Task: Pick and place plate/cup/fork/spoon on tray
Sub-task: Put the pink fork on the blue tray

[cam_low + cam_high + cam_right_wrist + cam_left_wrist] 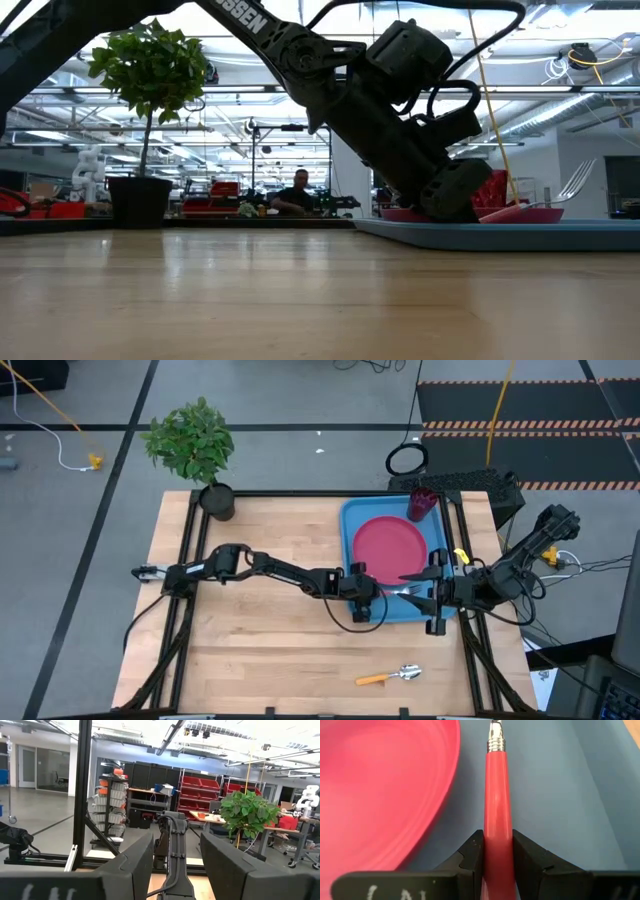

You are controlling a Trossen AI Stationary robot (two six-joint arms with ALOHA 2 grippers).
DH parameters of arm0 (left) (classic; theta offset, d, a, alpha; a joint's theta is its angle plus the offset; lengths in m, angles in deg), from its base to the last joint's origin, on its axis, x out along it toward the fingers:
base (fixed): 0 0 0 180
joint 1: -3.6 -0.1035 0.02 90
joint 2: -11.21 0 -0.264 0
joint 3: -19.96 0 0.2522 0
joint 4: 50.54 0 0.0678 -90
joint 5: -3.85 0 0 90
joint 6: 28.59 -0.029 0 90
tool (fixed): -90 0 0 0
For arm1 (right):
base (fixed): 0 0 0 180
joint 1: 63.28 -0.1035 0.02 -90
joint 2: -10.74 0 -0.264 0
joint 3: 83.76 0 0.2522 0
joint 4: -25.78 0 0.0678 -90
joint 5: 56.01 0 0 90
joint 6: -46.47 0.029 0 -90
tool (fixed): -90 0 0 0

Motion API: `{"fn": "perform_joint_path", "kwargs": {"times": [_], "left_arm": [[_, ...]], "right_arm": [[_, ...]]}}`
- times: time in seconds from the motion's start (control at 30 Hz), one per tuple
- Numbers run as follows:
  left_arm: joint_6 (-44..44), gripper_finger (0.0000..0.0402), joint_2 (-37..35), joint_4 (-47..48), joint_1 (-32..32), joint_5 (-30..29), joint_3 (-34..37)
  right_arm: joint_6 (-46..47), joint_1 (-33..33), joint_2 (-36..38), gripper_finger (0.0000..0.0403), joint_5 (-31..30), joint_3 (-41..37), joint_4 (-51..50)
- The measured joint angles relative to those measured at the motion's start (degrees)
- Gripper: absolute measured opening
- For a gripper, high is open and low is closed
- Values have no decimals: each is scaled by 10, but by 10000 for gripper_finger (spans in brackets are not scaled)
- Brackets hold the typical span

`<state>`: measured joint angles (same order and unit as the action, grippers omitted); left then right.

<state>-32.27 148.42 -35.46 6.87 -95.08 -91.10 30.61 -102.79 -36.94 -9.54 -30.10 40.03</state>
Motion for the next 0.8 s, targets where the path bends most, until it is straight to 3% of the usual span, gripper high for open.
{"fn": "perform_joint_path", "kwargs": {"times": [0.8], "left_arm": [[12, 83, 1, 3, 0, -1, 1]], "right_arm": [[1, 0, 0, 154, 0, 0, 0]]}}
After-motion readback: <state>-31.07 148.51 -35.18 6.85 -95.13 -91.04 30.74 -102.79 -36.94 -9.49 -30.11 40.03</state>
